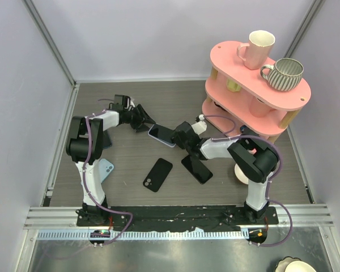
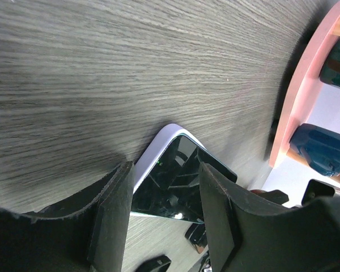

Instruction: Put the phone into the phone case

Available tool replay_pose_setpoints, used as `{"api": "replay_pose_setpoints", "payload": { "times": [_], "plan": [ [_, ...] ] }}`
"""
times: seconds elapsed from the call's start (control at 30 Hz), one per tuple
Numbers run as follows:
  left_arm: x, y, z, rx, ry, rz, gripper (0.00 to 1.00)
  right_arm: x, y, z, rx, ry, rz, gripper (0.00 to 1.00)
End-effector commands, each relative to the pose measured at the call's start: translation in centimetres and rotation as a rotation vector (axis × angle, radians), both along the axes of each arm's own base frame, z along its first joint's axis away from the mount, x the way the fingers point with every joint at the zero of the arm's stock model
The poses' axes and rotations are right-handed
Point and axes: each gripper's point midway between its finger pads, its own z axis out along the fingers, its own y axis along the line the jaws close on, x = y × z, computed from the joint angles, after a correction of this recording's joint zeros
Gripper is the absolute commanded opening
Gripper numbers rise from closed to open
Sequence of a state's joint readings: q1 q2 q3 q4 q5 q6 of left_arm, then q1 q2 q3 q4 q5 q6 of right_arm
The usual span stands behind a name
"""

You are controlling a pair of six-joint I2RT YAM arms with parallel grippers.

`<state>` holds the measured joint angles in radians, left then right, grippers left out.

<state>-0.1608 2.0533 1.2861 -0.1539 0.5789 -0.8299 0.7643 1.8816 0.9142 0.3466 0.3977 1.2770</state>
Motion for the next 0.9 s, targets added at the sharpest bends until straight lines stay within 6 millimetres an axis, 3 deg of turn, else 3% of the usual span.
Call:
{"api": "replay_pose_setpoints", "payload": {
  "times": [0.0, 0.53, 0.87],
  "plan": [
    [-0.8, -0.6, -0.2, -0.005, 0.013, -0.042, 0.54, -0.2, -0.2, 3.0, -0.062, -0.010, 0.024, 0.51],
    [-0.9, -0.7, 0.0, -0.009, 0.012, -0.046, 0.54, -0.8, -0.7, 4.1, -0.139, 0.011, 0.064, 0.52],
    [-0.8, -0.6, 0.5, -0.002, 0.005, -0.050, 0.54, -1.2, -1.1, 4.4, -0.184, 0.031, 0.081, 0.58]
  ]
}}
